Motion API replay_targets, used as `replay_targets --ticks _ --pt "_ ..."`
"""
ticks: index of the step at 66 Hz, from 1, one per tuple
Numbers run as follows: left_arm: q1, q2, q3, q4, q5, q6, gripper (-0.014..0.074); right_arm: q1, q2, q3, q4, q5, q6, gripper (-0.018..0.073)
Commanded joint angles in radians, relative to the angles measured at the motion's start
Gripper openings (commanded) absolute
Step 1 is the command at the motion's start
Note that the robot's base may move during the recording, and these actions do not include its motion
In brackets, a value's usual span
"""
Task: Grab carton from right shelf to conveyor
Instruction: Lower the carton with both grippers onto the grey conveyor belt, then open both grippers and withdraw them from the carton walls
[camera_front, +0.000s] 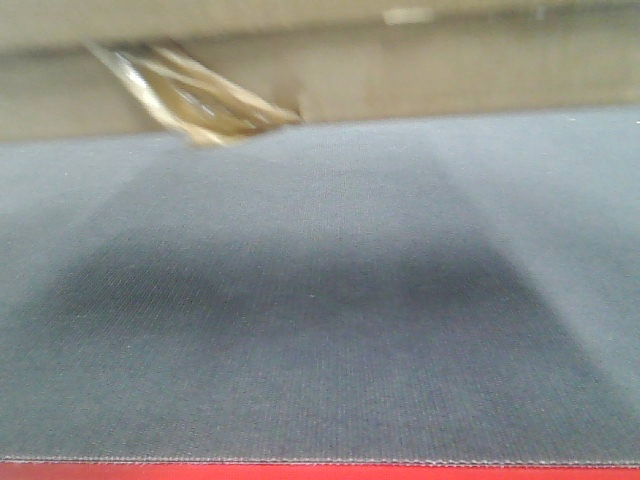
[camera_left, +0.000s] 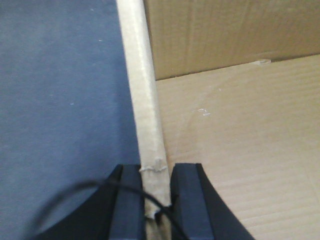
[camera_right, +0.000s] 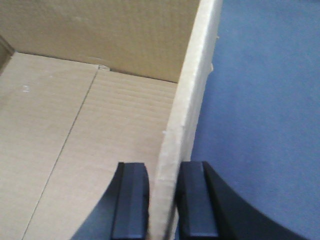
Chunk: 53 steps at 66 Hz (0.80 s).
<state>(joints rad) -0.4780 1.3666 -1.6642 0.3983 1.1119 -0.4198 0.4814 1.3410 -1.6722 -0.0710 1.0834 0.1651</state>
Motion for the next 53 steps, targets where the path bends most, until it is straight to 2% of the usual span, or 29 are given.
replay_targets --ticks 1,16,31,39,43,48,52,53 --pt "0.021 0.049 -0.004 -0.007 -0.065 0.008 -0.0016 -0.040 0.036 -0.003 -0.011 -0.065 -0.009 -0.0067" --pt "0.038 0.180 -0.004 0.014 -0.133 0.008 -0.0016 -0.111 0.184 -0.003 -0.011 -0.123 -0.009 -0.0067" --pt "0.038 0.280 -0.004 0.041 -0.219 0.008 -0.0016 -0.113 0.327 -0.003 -0.011 -0.154 -0.009 -0.0067" --pt "0.038 0.316 -0.004 0.059 -0.226 0.008 -0.0011 -0.113 0.362 -0.003 -0.011 -0.156 -0.009 -0.0059" --pt "0.038 0.330 -0.004 0.059 -0.220 0.008 0.0036 -0.113 0.369 -0.003 -0.011 -0.156 -0.009 0.0005" --pt "0.038 0.340 -0.004 0.059 -0.220 0.008 0.0152 -0.113 0.369 -0.003 -0.011 -0.156 -0.009 0.0193" --pt "0.038 0.340 -0.004 0.059 -0.220 0.008 0.0298 -0.113 0.369 -0.003 -0.011 -0.156 -0.009 0.0400" --pt "0.038 0.340 -0.004 0.059 -0.222 0.008 0.0334 -0.113 0.369 -0.003 -0.011 -0.156 -0.009 0.0424"
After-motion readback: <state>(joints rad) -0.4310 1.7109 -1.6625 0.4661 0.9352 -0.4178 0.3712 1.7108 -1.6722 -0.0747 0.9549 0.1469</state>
